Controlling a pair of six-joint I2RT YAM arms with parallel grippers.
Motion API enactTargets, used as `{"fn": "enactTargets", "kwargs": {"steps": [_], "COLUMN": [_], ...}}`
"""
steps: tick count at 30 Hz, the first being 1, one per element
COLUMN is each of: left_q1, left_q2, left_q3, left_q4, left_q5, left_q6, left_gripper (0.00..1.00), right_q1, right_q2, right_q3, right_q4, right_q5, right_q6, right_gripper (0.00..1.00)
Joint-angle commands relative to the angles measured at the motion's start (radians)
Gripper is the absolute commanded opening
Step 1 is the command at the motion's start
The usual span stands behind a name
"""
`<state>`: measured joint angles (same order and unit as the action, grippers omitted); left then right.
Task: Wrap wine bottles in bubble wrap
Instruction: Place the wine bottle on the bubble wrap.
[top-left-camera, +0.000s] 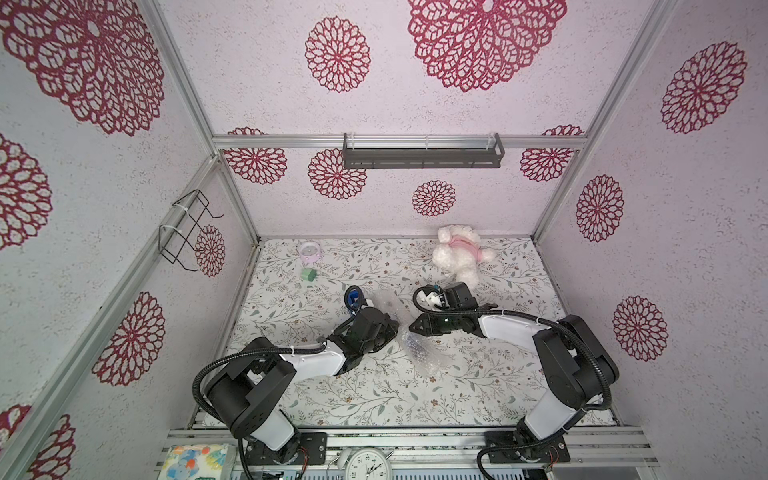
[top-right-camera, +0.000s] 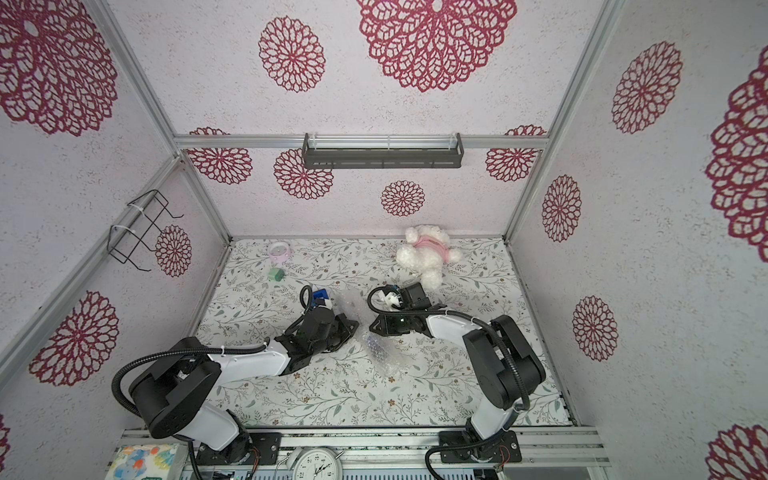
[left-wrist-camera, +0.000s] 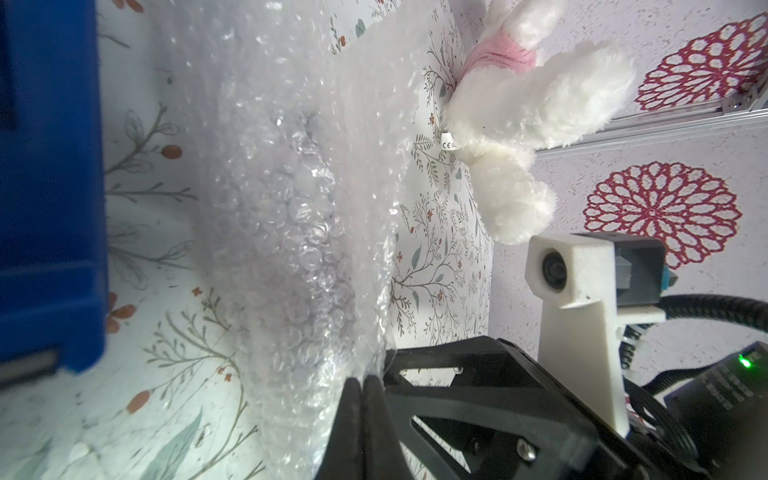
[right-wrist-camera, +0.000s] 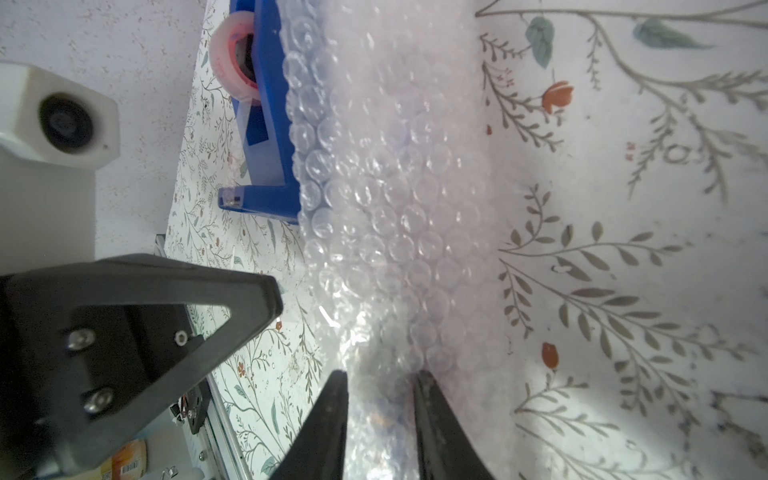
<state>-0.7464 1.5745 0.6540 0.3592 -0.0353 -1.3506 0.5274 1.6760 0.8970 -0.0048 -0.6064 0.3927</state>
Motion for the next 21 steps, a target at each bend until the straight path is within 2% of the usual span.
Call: {"fn": "enactTargets", "kwargs": {"steps": [1, 10, 21], "left_q1": [0.01, 0.018, 0.021], "left_q2": [-0.001, 0.023, 0.046], "left_q3": [-0.017, -0.022, -0.011], "left_q4": [-0.002, 0.004, 0.012], "left_q5": [-0.006, 0.006, 0.026], "left_q6": [-0.003, -0.01, -0.007], "left_gripper": [0.0, 0.0, 0.0], "right_q1": [0.008, 0.006, 0.007], "right_q2": [-0.028, -0.051, -0.076], "right_q3": [0.023, 0.056, 0.12], "right_q4": [-0.026, -0.072, -0.172], "right_q5": [-0.006, 0.018, 0.071], "right_q6": [0.003, -0.009, -0.035], "right_gripper": [0.32, 0.38, 0.4]}}
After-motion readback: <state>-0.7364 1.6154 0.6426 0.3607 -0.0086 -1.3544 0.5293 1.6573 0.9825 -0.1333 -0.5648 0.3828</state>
